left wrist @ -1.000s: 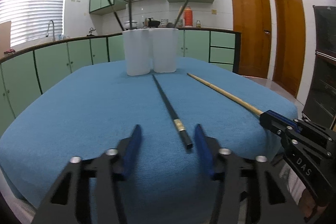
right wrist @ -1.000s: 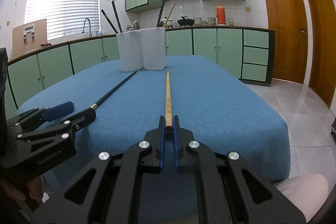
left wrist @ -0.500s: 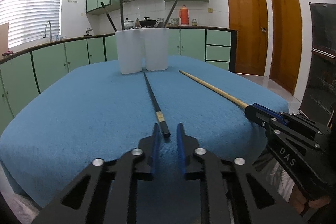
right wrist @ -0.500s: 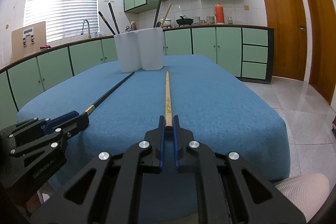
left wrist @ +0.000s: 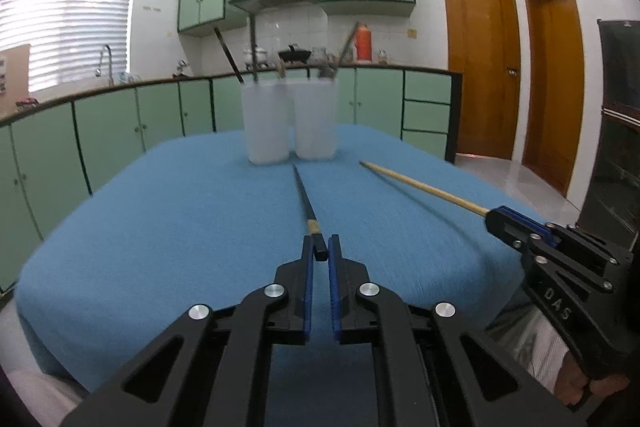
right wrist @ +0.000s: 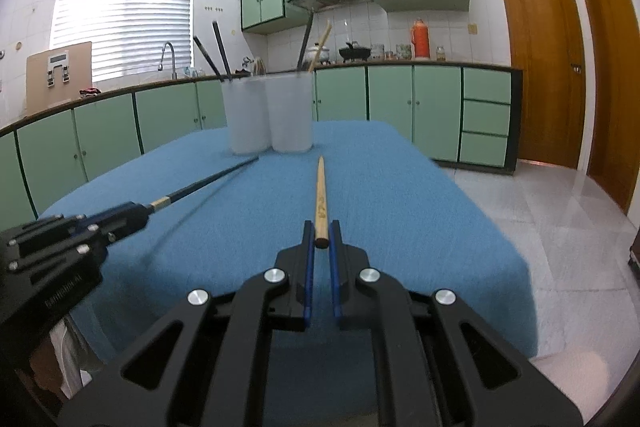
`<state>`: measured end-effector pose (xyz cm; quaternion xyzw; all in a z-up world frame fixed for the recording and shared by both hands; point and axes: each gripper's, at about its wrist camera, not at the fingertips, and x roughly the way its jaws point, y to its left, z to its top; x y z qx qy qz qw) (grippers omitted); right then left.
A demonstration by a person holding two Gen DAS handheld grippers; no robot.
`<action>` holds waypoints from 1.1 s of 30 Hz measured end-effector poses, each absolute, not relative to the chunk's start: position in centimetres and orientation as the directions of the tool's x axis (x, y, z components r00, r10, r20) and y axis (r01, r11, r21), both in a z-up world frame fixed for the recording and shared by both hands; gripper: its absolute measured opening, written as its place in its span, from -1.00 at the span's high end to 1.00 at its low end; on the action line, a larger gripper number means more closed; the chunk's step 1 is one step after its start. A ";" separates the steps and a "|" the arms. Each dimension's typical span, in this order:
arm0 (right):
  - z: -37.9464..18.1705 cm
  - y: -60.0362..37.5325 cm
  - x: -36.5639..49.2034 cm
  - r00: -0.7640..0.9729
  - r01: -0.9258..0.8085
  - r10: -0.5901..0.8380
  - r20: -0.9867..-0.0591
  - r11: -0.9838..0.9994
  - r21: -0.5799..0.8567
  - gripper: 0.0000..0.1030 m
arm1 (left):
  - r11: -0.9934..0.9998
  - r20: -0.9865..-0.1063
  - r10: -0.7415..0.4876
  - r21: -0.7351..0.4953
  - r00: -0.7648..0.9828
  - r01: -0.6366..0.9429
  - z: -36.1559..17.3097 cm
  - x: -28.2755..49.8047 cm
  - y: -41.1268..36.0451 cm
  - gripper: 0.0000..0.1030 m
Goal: Organize utensils
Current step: 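Grasp the wooden chopstick with the right tool while the left grasps the black chopstick, then lift both chopsticks over the white holders with the left and right tools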
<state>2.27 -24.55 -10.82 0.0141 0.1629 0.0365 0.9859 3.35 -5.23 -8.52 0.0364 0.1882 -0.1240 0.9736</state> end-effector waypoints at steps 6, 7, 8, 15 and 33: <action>-6.8 -25.5 2.2 0.963 -0.083 0.086 -0.256 0.996 0.024 0.88 | 0.975 -0.286 -0.201 0.030 0.937 0.219 -4.6 3.2 -3.5 0.87; -6.2 -25.7 2.4 0.964 -0.085 0.089 -0.251 0.996 0.027 0.88 | 0.976 -0.271 -0.200 0.031 0.942 0.216 -3.8 3.3 -3.3 0.87; -5.2 -26.0 2.7 0.964 -0.089 0.094 -0.247 0.996 0.031 0.88 | 0.976 -0.255 -0.201 0.031 0.946 0.216 -3.0 3.4 -3.1 0.87; 0.6 -26.5 4.8 0.969 -0.131 0.135 -0.209 0.991 0.032 0.88 | 0.970 -0.177 -0.229 0.035 0.957 0.239 1.9 4.9 -2.4 0.88; 10.6 -24.4 14.7 0.878 -0.321 0.313 -0.362 0.946 0.039 0.88 | 0.931 -0.214 -0.360 -0.011 0.908 0.366 9.9 11.7 -1.0 0.88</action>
